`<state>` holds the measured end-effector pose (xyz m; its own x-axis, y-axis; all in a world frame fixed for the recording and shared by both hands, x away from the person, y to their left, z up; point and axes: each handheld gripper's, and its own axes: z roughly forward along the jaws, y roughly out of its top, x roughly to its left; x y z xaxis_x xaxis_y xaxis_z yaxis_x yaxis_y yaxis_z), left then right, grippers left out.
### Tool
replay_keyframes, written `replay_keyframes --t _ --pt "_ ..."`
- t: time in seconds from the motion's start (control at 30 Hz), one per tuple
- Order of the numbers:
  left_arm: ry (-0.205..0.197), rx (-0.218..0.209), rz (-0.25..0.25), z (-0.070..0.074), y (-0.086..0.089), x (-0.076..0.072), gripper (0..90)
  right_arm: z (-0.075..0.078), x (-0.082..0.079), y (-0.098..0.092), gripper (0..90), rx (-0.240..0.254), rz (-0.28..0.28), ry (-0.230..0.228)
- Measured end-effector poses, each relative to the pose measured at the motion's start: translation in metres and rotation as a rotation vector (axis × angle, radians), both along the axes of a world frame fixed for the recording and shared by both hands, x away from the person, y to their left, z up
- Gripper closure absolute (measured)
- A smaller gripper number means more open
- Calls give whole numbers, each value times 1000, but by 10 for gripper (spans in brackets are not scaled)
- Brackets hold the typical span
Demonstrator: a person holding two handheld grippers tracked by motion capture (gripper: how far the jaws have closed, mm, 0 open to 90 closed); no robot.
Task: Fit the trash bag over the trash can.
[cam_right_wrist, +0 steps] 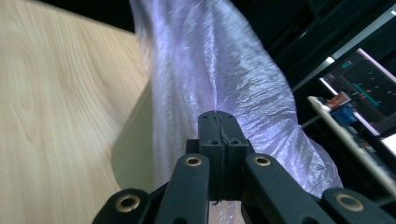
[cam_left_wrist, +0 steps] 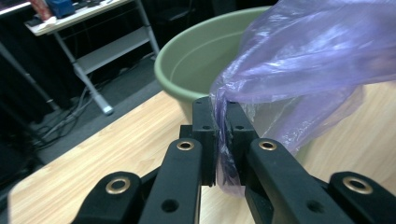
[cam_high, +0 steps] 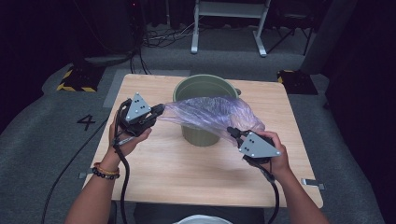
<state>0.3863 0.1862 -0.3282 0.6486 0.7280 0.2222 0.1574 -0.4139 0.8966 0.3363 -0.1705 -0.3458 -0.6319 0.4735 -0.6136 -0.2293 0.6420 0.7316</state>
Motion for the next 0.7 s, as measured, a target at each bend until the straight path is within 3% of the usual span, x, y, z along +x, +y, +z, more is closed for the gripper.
replay_keyframes --t 0.07,0.13,0.23,0.3,0.37,0.47,0.6,0.7 --pt "5 2 4 -2 1 2 851 7 2 -6 900 56 15 30" --pt "2 3 3 -3 1 2 847 12 3 -10 900 63 -5 17" --pt "-11 20 20 -3 1 3 840 18 11 -15 900 112 -13 37" --pt "-6 25 28 -3 2 7 837 28 21 -19 900 120 -42 21" --pt "2 30 30 -4 2 10 837 35 31 -21 900 147 -42 35" --pt "0 54 46 -6 1 15 826 41 47 -22 900 135 -77 34" --pt "13 41 56 -7 4 23 821 47 78 -22 900 140 -88 111" --pt "12 28 76 -8 7 28 812 49 98 -20 900 118 -101 146"
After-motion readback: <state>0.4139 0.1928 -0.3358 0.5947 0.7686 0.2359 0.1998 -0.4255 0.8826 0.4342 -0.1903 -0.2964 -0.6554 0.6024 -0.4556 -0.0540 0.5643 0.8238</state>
